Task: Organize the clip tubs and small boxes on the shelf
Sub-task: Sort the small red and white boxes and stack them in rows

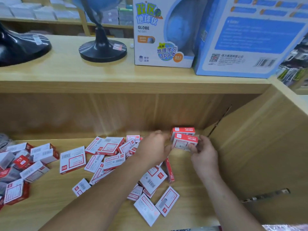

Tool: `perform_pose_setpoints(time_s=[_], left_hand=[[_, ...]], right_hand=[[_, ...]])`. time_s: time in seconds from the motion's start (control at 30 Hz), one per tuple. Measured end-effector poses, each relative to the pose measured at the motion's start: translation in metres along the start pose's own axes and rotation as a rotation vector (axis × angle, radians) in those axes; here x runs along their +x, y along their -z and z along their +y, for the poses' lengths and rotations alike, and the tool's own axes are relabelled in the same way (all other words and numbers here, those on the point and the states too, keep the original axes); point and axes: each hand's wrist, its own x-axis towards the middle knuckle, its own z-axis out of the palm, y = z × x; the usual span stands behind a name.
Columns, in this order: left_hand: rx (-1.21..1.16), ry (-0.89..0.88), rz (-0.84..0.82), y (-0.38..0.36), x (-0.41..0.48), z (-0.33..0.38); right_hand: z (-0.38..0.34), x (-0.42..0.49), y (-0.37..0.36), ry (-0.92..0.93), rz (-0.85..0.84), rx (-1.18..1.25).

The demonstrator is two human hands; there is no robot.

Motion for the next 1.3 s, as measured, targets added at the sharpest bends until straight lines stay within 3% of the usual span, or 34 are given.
perform_pose_setpoints(time_s=[0.27, 0.53, 0.7, 0.8, 0.97, 1.1, 1.3], left_hand=[[0.040, -0.039, 0.021, -0.014, 0.019, 0.004], [0.032, -0.060, 0.014, -0.016, 0.029, 0.002], [-0.030, -0.096, 0.017, 0.009, 0.013, -0.014], [-0.068, -0.108, 0.094, 0.033, -0.016, -0.032], [0.054, -0.021, 0.194, 0.053, -0.076, -0.053], [0.036, 0.004, 0.117, 0.044, -0.108, -0.052], [0.060, 0.185, 0.125, 0.039, -0.125, -0.064]], right_hand=[[0.011, 0.018, -0.009, 0.091, -0.083, 0.046], [0.014, 0.022, -0.013, 0.032, -0.066, 0.076], [0.004, 0.002, -0.001, -0.073, -0.030, 0.149], [-0.001, -0.029, 0.005, 0.010, -0.003, 0.072], [-0.029, -0.057, -0.004, 0.122, -0.263, -0.084], [-0.034, -0.058, -0.019, 0.256, -0.388, -0.185], [-0.031, -0.058, -0.032, 0.249, -0.363, -0.263]])
